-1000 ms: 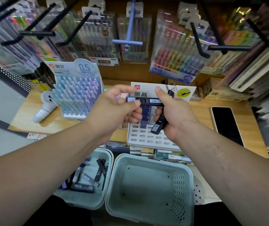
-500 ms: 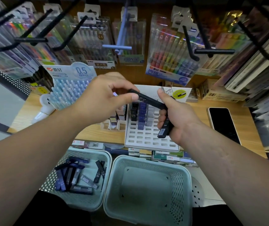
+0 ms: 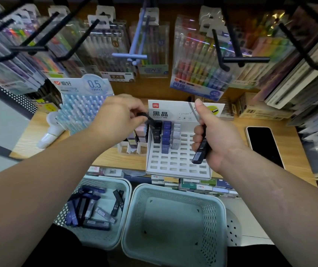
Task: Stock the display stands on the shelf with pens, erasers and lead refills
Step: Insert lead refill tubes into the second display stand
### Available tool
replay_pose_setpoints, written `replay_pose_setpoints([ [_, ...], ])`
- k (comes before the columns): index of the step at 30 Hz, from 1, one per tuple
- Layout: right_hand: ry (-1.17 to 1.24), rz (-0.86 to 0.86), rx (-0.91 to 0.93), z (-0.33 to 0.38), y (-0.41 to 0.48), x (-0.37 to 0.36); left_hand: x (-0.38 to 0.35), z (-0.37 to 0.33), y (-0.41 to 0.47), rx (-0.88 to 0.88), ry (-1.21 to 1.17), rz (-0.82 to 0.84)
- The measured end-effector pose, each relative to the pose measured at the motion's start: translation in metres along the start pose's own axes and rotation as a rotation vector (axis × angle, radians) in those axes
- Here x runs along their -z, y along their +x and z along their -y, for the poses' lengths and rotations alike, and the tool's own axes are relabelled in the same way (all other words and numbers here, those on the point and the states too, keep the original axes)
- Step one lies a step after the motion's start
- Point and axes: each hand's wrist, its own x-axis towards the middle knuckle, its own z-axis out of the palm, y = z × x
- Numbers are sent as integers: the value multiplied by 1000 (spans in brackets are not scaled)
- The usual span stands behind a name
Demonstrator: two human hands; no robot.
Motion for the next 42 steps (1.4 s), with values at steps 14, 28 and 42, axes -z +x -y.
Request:
replay_pose_setpoints([
  [14, 24, 27, 20, 7, -2, 8, -33, 1, 18, -71, 219, 186],
  [28, 17, 34, 23, 6, 1, 8, -29, 8, 25, -143, 237, 289],
  [42, 174, 57, 13, 6, 3, -2, -30, -26, 10, -58, 214, 264],
])
